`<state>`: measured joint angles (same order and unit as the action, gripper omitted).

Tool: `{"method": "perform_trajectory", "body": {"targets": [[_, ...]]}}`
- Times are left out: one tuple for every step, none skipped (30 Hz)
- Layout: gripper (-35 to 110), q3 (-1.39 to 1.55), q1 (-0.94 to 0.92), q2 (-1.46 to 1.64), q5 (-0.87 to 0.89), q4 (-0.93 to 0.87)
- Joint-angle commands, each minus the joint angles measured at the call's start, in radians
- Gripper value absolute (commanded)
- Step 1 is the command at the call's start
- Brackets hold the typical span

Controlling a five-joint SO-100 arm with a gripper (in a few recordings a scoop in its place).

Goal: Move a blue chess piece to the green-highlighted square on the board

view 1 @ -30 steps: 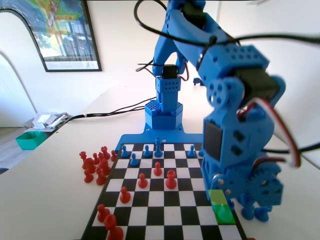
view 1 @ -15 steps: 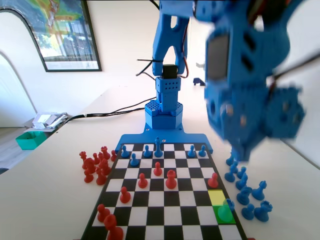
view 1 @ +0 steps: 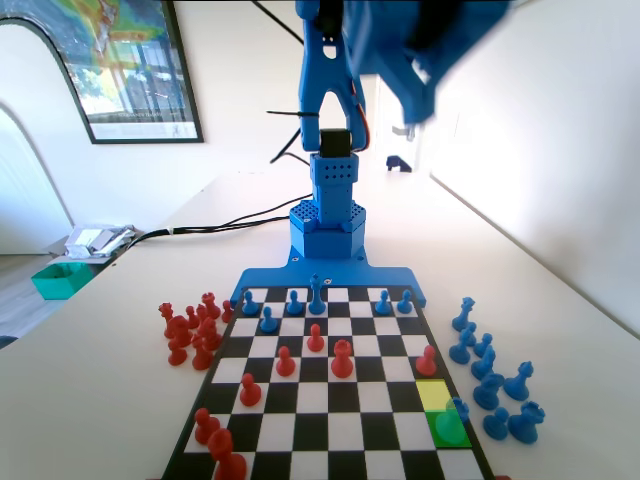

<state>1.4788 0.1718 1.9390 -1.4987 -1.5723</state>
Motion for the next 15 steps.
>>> {"method": "perform_trajectory", "body": {"targets": [[1,0.032,-0.023,0.247,-0.089,-0.104],[1,0.049,-0.031,0.29,-0.107,-0.121],[1,0.069,-0.04,0.333,-0.121,-0.135],[1,0.094,-0.048,0.376,-0.137,-0.149],[1,0.121,-0.054,0.419,-0.153,-0.163],[1,0.15,-0.061,0.462,-0.167,-0.175],[1,0.179,-0.069,0.503,-0.184,-0.186],[1,0.21,-0.077,0.541,-0.198,-0.19],[1,0.238,-0.084,0.577,-0.212,-0.195],[1,0.264,-0.092,0.607,-0.224,-0.199],[1,0.288,-0.098,0.632,-0.233,-0.204],[1,0.314,-0.104,0.658,-0.242,-0.206],[1,0.342,-0.11,0.681,-0.25,-0.202],[1,0.37,-0.118,0.701,-0.256,-0.196],[1,0.397,-0.124,0.721,-0.261,-0.189]]}}
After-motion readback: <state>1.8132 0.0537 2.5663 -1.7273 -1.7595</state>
